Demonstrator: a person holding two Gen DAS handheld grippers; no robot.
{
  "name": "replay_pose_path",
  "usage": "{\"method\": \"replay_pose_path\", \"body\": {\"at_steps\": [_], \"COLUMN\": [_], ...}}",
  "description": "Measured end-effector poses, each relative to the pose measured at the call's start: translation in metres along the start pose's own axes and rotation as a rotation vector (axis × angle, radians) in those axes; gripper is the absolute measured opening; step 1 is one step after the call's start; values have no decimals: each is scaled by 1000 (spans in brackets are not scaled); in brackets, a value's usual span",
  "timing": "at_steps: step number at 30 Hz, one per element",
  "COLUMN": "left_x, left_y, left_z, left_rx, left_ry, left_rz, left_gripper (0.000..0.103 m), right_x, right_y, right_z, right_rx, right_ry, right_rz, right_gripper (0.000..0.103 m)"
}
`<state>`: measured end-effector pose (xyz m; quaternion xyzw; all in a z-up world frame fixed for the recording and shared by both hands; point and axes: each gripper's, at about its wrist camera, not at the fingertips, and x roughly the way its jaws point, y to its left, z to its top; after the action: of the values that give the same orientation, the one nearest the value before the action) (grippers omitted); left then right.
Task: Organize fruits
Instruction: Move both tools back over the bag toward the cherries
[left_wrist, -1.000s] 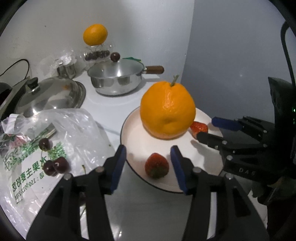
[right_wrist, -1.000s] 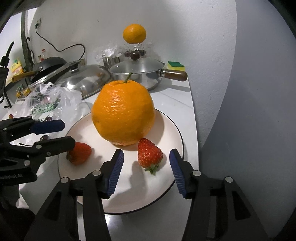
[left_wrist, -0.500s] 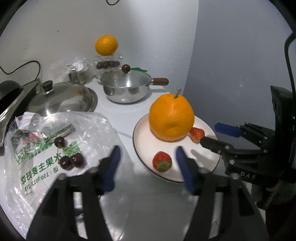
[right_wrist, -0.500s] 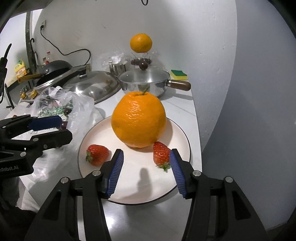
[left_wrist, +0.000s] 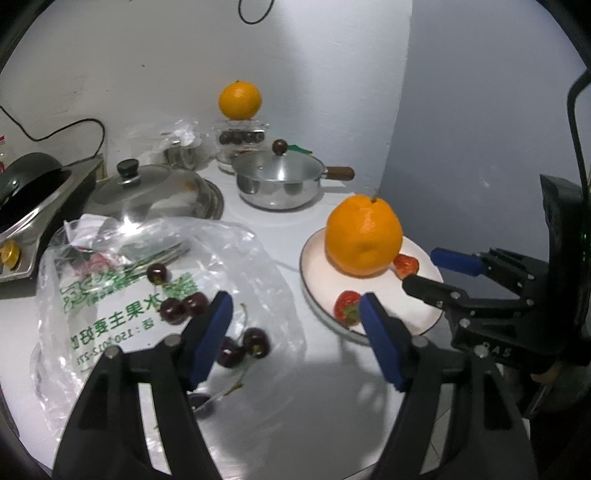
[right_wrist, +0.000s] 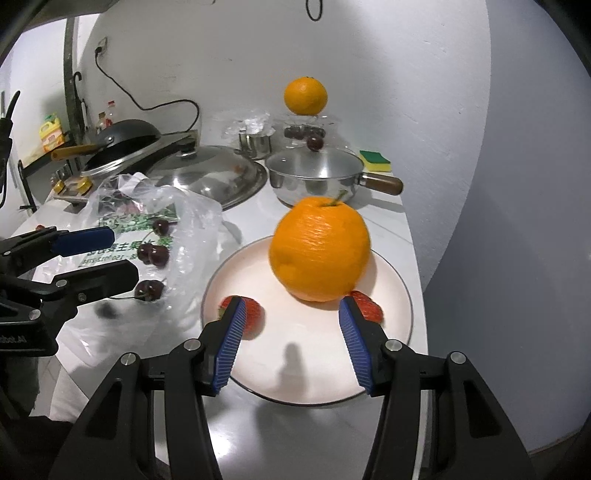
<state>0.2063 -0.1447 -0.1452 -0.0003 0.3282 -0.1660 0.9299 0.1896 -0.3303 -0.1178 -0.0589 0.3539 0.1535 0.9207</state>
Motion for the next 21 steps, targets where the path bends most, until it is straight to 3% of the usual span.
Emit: {"method": "replay_pose_path", "body": {"at_steps": [21], "left_x": [-33], "left_y": [68], "left_z": [-26], "left_rx": [-81], "left_ry": [-14], "left_rz": [55], "left_gripper": [72], "right_x": [17], "right_y": [79], "right_z": [16], "right_rx": [-92], "right_ry": [9], "right_rz": [64], "right_gripper": [55]}}
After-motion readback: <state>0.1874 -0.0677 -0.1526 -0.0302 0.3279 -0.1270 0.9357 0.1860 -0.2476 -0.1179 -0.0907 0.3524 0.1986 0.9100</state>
